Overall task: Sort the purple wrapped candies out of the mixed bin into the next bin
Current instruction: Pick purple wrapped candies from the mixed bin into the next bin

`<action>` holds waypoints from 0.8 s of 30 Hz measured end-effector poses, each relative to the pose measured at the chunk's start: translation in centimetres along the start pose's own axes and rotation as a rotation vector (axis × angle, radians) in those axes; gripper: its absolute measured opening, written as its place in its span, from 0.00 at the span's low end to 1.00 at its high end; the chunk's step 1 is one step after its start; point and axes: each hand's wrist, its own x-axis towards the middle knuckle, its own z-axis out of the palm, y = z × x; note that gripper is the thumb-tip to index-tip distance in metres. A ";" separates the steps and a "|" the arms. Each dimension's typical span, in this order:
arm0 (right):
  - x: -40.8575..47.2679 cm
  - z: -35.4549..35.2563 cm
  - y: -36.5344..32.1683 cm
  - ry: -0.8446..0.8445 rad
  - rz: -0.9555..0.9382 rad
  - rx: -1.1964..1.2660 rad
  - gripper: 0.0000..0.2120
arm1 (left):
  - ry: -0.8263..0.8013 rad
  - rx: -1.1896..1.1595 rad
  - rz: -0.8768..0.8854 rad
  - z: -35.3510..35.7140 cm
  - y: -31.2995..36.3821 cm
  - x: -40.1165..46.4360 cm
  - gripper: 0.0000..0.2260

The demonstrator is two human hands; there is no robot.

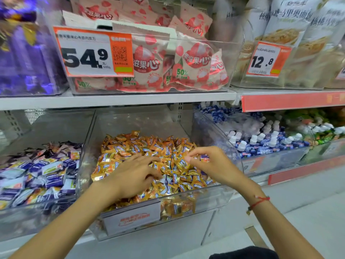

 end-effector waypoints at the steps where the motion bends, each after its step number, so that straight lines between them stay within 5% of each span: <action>1: 0.6 -0.2 -0.2 -0.064 -0.004 -0.117 0.07 | 0.018 -0.020 -0.015 0.1 0.0 -0.4 0.16; 5: 3.2 0.8 -0.7 -0.274 -0.057 -0.574 0.14 | 0.060 -0.016 -0.150 -0.2 -0.2 -1.3 0.13; 9: 5.1 4.3 -1.1 -0.422 -0.147 -0.756 0.23 | 0.110 0.058 -0.240 -0.4 -0.5 -0.9 0.14; 17: 6.8 2.3 -0.3 -0.173 -0.108 -1.014 0.16 | 0.275 0.036 -0.288 -0.2 -0.1 -0.9 0.18; 21: 5.7 -0.8 0.3 -0.219 0.035 -0.745 0.19 | 0.290 0.006 -0.237 -0.3 0.3 -0.4 0.16; 24: 4.8 -1.1 0.3 -0.223 0.019 -0.390 0.18 | 0.336 -0.224 -0.267 -0.6 1.3 0.3 0.16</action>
